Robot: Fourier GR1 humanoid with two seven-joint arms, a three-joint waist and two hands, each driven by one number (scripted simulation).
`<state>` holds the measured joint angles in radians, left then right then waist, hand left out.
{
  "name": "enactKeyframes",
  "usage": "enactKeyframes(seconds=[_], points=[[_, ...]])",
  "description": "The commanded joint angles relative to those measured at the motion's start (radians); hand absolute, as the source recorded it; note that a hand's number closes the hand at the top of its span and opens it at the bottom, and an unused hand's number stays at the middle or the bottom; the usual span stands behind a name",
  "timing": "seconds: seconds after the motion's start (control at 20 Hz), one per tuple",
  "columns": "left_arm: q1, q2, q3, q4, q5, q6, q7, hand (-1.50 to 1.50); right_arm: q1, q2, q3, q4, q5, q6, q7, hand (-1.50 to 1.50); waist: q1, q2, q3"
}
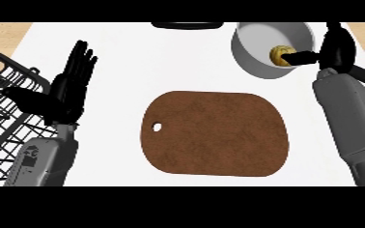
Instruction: Pick the squash from the cutting board and place it in the pot
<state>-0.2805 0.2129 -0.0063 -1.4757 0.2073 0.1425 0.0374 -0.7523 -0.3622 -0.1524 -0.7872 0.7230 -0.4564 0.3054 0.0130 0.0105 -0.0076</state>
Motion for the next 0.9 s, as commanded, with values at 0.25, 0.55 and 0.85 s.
enactKeyframes(seconds=[0.25, 0.55, 0.85], points=[[0.021, 0.033, 0.028, -0.07, -0.009, 0.01, -0.001, 0.0, -0.002, 0.057, -0.167, -0.077, -0.183, -0.162, -0.088, -1.5, -0.004, -0.013, 0.009], [-0.024, 0.06, 0.063, -0.046, -0.012, 0.018, 0.013, 0.0, 0.113, 0.032, -0.256, -0.201, -0.352, -0.099, -0.229, -1.5, -0.017, -0.013, 0.008], [0.033, 0.047, 0.06, -0.067, -0.01, 0.001, -0.02, 0.0, 0.252, 0.003, -0.334, -0.364, -0.472, -0.064, -0.31, -1.5, -0.018, -0.014, 0.008]])
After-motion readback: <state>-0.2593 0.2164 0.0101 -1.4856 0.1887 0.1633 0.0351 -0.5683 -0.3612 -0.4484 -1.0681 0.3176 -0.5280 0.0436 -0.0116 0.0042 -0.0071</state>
